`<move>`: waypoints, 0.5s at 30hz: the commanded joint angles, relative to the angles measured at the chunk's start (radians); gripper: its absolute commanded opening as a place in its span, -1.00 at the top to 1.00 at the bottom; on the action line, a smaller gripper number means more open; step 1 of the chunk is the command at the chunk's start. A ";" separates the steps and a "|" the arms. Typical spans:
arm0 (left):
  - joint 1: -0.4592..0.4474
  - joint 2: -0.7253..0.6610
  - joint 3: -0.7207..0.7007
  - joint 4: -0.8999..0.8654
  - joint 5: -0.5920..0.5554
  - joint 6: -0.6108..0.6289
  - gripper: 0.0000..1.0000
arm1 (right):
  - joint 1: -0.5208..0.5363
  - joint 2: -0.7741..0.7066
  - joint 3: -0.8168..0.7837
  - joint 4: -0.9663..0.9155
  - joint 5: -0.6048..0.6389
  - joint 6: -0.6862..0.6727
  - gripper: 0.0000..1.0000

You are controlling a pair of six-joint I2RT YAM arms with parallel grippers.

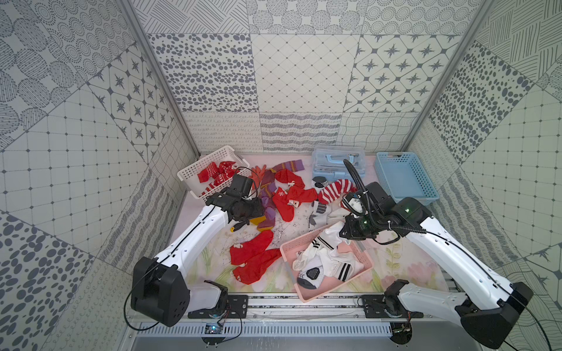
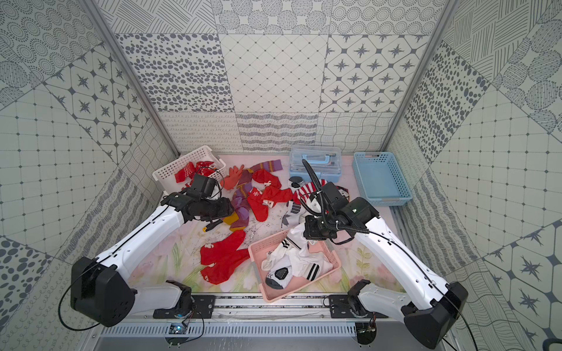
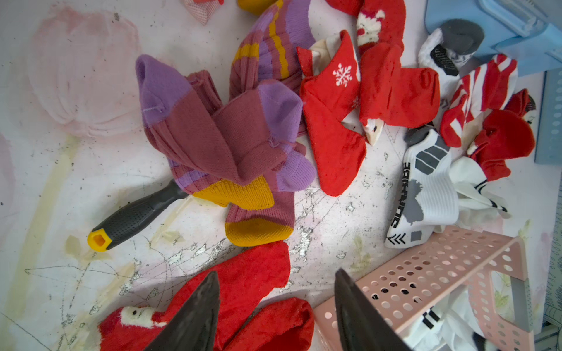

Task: Sort the socks into the basket by color
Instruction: Place the sock in the bin.

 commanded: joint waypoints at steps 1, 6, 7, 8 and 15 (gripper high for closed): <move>-0.022 0.009 0.002 -0.024 0.025 0.020 -0.21 | 0.004 -0.001 -0.081 0.087 0.016 0.074 1.00; -0.046 0.002 -0.008 -0.032 0.005 0.014 -0.21 | 0.004 0.068 -0.210 0.221 0.036 0.132 1.00; -0.052 0.002 -0.012 -0.032 0.003 0.010 -0.21 | 0.003 0.086 -0.234 0.244 0.046 0.140 1.00; -0.055 0.001 -0.016 -0.033 0.002 0.008 -0.22 | 0.002 0.113 -0.255 0.272 0.051 0.145 1.00; -0.086 -0.021 -0.047 -0.049 -0.023 -0.018 -0.23 | 0.002 0.264 -0.339 0.400 0.086 0.145 1.00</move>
